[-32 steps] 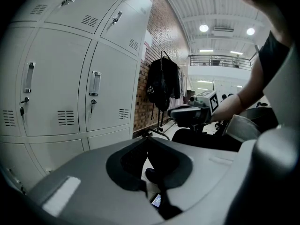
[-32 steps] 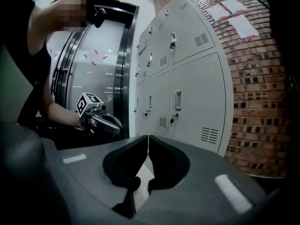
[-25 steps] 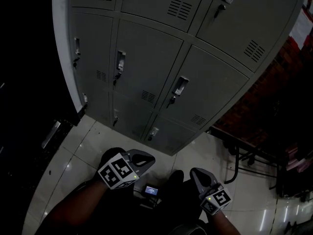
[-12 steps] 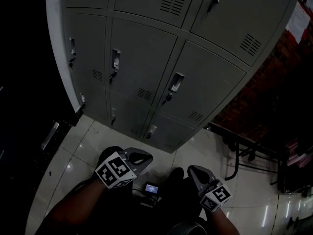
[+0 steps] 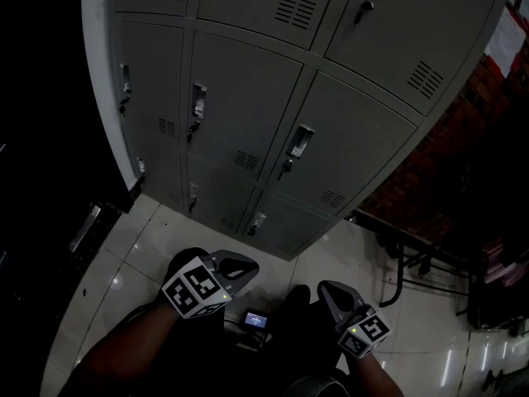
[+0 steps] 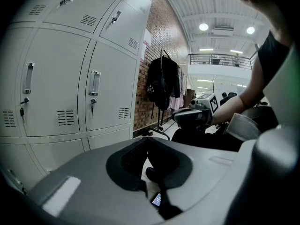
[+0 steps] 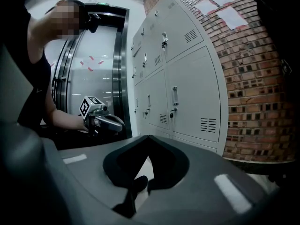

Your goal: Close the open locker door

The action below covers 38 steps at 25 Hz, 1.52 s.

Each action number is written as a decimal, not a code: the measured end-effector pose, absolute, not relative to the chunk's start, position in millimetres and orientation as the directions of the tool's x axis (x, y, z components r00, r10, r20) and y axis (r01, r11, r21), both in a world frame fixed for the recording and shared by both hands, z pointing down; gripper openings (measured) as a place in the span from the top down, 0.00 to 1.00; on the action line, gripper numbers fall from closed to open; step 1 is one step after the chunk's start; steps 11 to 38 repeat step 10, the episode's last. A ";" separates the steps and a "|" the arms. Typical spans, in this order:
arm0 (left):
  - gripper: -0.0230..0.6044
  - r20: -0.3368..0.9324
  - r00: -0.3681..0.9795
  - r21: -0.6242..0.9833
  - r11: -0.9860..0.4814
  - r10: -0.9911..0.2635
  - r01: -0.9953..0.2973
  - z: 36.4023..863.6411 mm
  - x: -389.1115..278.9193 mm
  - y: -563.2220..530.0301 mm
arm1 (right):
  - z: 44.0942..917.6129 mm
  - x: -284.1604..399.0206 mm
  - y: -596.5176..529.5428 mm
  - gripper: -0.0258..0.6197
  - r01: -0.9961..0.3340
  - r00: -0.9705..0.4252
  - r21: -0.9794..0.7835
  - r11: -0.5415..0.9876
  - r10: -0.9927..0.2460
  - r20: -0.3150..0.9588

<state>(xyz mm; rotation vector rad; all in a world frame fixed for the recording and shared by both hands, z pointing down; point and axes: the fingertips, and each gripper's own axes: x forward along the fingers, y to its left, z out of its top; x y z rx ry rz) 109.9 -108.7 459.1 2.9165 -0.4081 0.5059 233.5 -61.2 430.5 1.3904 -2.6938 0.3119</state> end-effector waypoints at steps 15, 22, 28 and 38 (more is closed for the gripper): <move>0.94 0.347 0.907 0.103 -0.951 -0.240 -0.291 458.4 110.0 -108.5 | 429.0 233.3 -61.1 0.96 -0.814 -0.581 -0.146 0.562 -0.796 0.168; 0.94 0.347 0.907 0.103 -0.951 -0.240 -0.291 458.4 110.0 -108.5 | 429.0 233.3 -61.1 0.96 -0.814 -0.581 -0.146 0.562 -0.796 0.168; 0.94 0.347 0.907 0.103 -0.951 -0.240 -0.291 458.4 110.0 -108.5 | 429.0 233.3 -61.1 0.96 -0.814 -0.581 -0.146 0.562 -0.796 0.168; 0.94 0.347 0.907 0.103 -0.951 -0.240 -0.291 458.4 110.0 -108.5 | 429.0 233.3 -61.1 0.96 -0.814 -0.581 -0.146 0.562 -0.796 0.168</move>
